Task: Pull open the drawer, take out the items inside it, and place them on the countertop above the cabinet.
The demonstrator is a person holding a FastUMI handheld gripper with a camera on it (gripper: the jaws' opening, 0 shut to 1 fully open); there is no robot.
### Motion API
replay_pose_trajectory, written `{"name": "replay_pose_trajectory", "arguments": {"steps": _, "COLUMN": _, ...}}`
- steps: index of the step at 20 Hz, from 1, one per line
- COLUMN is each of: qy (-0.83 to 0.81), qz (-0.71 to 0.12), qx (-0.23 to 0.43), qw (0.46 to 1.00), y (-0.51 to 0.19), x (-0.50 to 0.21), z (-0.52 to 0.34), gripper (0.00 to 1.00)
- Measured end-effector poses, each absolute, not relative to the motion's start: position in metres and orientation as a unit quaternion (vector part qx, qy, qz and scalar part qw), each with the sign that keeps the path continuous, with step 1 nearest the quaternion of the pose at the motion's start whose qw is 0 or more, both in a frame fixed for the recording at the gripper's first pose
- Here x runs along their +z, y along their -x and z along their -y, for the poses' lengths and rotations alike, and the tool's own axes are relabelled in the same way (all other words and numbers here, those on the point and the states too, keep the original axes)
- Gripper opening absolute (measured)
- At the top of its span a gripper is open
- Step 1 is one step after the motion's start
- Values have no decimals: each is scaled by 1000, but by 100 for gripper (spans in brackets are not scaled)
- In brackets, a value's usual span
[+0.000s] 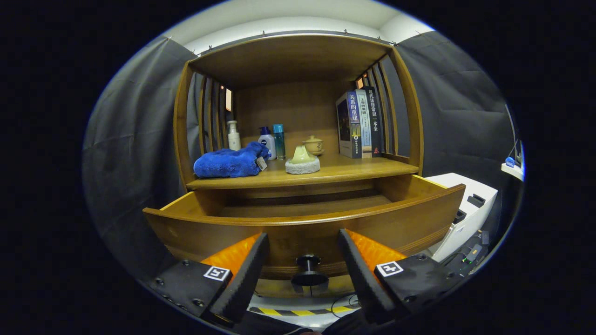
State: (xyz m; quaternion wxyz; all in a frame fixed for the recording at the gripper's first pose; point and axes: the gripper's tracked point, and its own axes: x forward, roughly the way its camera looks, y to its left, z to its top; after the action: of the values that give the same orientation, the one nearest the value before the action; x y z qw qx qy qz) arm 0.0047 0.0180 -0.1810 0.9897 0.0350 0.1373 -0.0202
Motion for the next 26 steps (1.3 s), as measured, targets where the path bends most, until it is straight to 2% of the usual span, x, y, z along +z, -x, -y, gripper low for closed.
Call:
{"name": "replay_pose_trajectory", "arguments": {"steps": 14, "qy": -40, "qz": -149, "qx": -27, "qw": 988, "y": -84, "x": -187, "z": -19, "gripper": 98}}
{"name": "replay_pose_trajectory", "arguments": {"steps": 26, "qy": -40, "qz": -154, "qx": -29, "qw": 987, "y": -120, "x": -189, "z": -16, "gripper": 98}}
